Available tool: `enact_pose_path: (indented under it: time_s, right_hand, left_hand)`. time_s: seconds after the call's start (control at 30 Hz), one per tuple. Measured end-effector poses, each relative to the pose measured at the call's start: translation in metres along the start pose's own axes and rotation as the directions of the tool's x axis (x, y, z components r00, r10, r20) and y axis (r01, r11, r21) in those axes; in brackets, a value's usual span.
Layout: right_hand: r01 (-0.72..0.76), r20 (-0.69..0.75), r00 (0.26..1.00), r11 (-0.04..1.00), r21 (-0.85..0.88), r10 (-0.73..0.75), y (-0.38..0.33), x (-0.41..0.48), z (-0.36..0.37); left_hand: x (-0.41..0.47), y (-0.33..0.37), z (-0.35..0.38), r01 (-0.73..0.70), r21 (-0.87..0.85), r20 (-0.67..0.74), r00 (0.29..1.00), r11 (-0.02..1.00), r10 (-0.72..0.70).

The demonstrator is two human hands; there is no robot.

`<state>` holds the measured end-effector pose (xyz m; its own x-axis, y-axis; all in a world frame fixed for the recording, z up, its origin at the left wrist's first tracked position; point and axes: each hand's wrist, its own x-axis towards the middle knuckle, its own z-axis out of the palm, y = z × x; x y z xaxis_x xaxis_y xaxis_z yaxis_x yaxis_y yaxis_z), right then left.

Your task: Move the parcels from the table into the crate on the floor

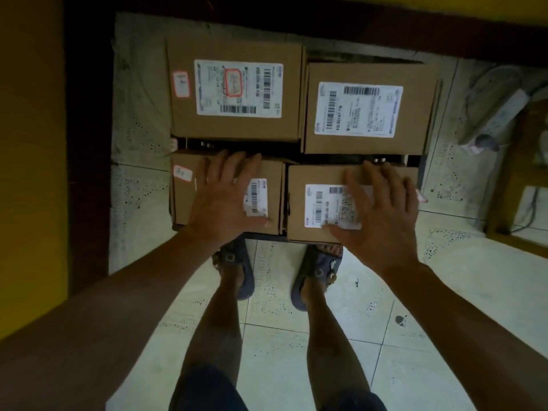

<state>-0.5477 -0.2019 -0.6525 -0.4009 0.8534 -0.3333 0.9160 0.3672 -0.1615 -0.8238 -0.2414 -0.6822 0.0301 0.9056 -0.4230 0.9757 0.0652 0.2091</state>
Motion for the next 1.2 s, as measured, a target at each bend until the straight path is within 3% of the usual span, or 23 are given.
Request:
enact_pose_path:
  time_s: [0.17, 0.27, 0.37, 0.47, 0.9, 1.0, 1.1, 1.2]
  right_hand:
    - [0.041, 0.105, 0.994, 0.996, -0.079, -0.032, -0.004, 0.03, -0.017]
    - [0.073, 0.213, 0.975, 0.995, -0.072, -0.056, -0.008, 0.048, -0.025]
    - [0.07, 0.248, 0.968, 0.995, -0.076, -0.049, -0.007, 0.054, -0.028]
    - [0.085, 0.242, 0.968, 0.992, -0.093, -0.06, -0.009, 0.048, -0.025]
    - [0.099, 0.33, 0.94, 0.994, -0.034, -0.083, -0.005, 0.045, -0.001]
    - [0.102, 0.32, 0.942, 0.995, 0.002, -0.097, -0.004, 0.039, -0.005]
    - [0.109, 0.256, 0.958, 0.99, 0.087, -0.128, -0.006, 0.032, -0.013]
    - [0.201, 0.048, 0.976, 0.967, 0.158, -0.211, -0.005, 0.032, -0.02]
  left_hand:
    - [0.018, -0.01, -0.013, -0.053, -0.015, 0.036, 0.998, 0.998, 0.053]
    - [0.034, -0.02, -0.021, -0.107, -0.108, 0.156, 0.98, 0.988, 0.124]
    - [0.044, -0.02, -0.025, -0.108, -0.074, 0.302, 0.945, 0.991, 0.125]
    - [0.051, -0.015, -0.027, -0.097, -0.019, 0.363, 0.927, 0.995, 0.097]
    - [0.051, -0.014, -0.022, -0.131, -0.054, 0.372, 0.917, 0.99, 0.142]
    - [0.039, -0.016, -0.023, -0.202, -0.061, 0.281, 0.936, 0.977, 0.211]
    - [0.024, -0.02, -0.03, -0.295, -0.042, 0.225, 0.928, 0.954, 0.297]
    - [0.021, -0.021, -0.045, -0.345, -0.12, 0.155, 0.92, 0.931, 0.361]
